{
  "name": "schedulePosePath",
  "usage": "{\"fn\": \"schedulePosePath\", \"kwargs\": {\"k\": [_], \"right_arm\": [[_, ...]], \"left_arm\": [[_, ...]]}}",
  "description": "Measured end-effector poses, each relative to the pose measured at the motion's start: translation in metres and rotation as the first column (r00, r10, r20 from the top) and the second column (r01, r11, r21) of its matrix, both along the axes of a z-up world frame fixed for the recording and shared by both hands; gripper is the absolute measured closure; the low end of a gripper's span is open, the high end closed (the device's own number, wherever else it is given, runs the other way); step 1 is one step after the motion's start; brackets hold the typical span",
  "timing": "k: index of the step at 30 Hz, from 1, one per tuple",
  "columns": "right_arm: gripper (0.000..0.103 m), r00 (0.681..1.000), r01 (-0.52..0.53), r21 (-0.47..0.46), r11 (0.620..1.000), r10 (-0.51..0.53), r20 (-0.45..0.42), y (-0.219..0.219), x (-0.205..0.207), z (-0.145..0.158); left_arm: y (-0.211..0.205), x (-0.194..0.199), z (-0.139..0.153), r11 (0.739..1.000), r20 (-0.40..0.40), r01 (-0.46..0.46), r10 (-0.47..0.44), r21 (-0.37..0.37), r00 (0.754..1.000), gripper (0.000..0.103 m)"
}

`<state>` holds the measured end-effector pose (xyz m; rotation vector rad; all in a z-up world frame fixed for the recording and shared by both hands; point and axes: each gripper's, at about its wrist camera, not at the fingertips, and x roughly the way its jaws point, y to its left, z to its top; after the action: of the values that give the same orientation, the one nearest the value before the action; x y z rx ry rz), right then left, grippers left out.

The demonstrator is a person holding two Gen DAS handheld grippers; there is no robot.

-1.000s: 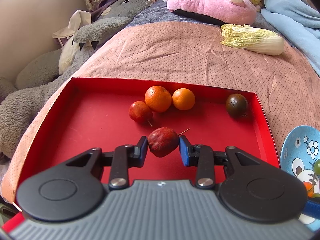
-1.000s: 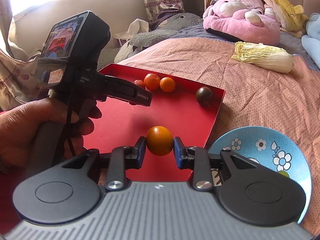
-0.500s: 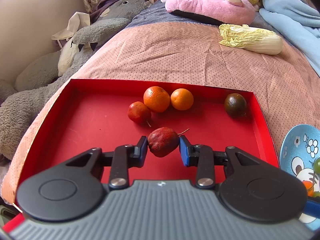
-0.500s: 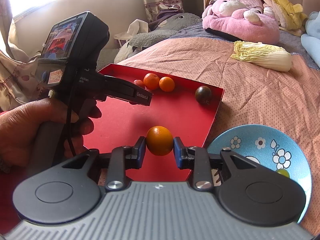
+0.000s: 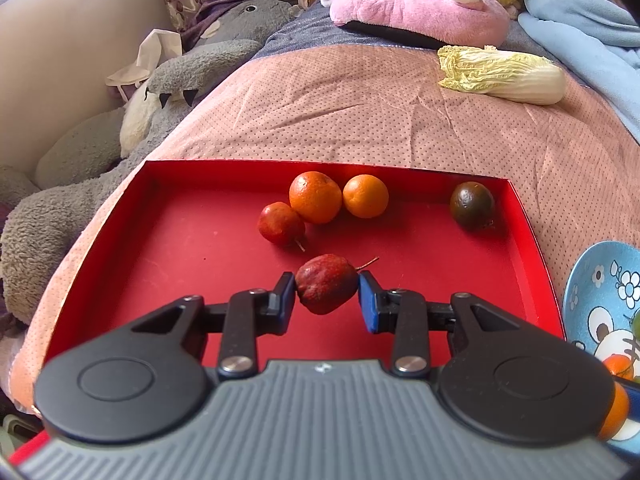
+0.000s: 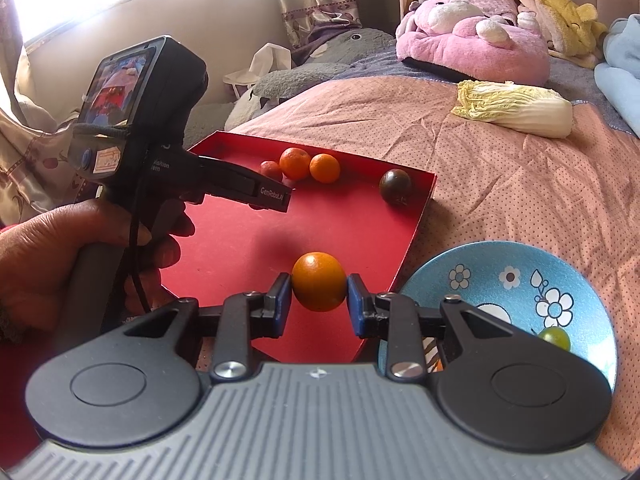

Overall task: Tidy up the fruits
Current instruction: 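Carry the orange tomato toward the blue plate with the right gripper while the left holds the jujube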

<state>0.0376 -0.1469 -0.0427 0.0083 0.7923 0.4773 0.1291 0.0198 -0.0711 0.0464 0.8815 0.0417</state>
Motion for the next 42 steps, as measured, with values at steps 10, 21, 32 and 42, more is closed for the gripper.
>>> {"fn": "schedulePosePath", "kwargs": {"k": [10, 21, 32, 42], "right_arm": [[0.068, 1.000, 0.014, 0.009, 1.000, -0.014, 0.010, -0.011, -0.005, 0.005], [0.068, 0.999, 0.043, 0.012, 0.999, -0.044, 0.005, -0.029, -0.010, 0.006], [0.068, 0.999, 0.048, 0.015, 0.999, -0.048, 0.003, -0.034, -0.013, 0.006], [0.068, 0.999, 0.044, 0.017, 0.999, -0.044, 0.003, -0.030, -0.015, 0.005]], "left_arm": [[-0.003, -0.002, 0.000, 1.000, 0.002, 0.002, -0.002, 0.020, 1.000, 0.066], [-0.006, -0.004, -0.001, 0.999, 0.004, 0.009, -0.009, 0.033, 1.000, 0.066], [-0.009, -0.007, 0.001, 0.999, 0.010, 0.020, -0.020, 0.036, 1.000, 0.066], [-0.010, -0.010, 0.003, 0.999, 0.017, 0.031, -0.032, 0.029, 0.999, 0.066]]}}
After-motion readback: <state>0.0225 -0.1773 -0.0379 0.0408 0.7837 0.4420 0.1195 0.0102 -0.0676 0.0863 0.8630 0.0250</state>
